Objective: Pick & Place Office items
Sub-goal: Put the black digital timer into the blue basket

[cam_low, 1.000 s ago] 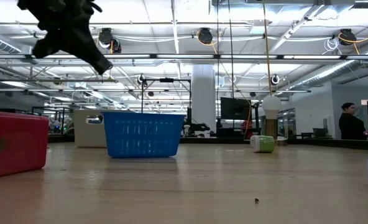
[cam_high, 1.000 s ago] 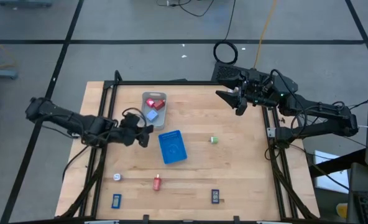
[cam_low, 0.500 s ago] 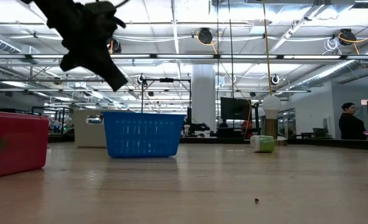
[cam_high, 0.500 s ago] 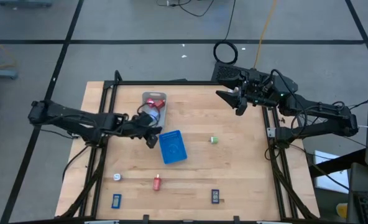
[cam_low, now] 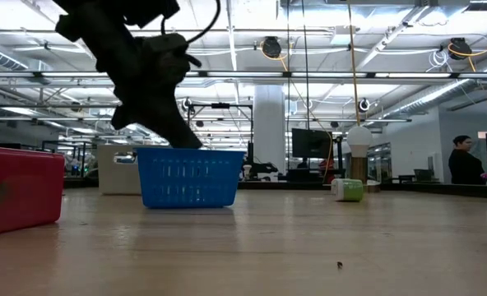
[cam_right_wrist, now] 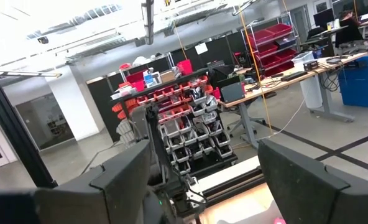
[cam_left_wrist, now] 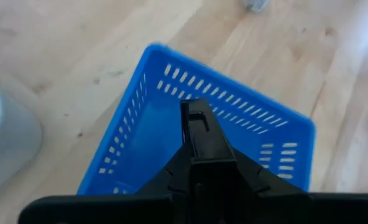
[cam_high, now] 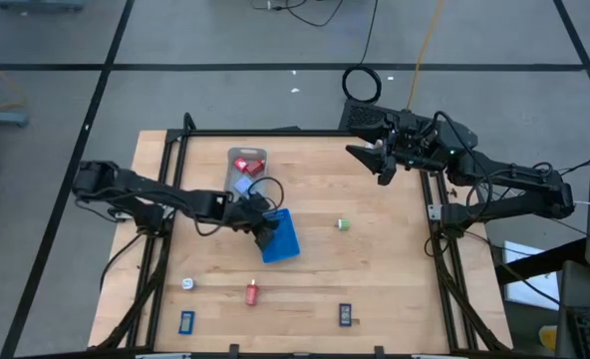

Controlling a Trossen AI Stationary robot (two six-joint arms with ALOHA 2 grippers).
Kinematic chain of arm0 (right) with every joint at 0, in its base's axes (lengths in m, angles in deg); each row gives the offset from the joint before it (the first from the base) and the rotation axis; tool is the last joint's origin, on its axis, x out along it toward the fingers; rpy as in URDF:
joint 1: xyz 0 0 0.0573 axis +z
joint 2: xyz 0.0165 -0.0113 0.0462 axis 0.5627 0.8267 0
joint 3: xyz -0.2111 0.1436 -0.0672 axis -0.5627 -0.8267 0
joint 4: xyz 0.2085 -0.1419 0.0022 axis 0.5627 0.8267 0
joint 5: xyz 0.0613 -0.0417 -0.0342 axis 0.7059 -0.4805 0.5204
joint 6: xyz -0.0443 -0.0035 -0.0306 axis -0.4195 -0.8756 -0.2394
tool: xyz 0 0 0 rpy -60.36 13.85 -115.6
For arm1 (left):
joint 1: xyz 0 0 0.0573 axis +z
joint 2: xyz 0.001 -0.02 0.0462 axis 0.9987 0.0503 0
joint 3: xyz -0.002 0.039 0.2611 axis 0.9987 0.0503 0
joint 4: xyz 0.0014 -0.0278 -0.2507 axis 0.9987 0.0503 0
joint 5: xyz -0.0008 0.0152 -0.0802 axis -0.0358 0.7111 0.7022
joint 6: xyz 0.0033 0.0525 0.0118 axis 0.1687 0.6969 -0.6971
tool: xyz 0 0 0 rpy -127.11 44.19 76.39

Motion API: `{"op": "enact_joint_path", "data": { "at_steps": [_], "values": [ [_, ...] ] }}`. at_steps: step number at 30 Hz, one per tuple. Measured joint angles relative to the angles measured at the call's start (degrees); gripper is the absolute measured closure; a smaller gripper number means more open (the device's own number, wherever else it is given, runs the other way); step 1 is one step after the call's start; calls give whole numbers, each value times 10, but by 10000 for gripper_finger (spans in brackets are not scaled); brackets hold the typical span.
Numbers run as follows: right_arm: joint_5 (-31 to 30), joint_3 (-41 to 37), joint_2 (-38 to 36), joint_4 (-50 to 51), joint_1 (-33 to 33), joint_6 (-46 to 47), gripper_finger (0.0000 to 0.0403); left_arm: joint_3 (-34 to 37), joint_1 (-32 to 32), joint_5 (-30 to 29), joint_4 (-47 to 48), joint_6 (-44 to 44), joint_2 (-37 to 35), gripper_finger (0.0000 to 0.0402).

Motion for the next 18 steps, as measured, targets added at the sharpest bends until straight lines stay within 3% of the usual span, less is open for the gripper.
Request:
{"op": "enact_joint_path", "data": {
  "at_steps": [18],
  "values": [
    [0, 0, 0, 0, 0, -2, 112, 0, 28, -26, -9, 2, 34, 351]
  ]
}}
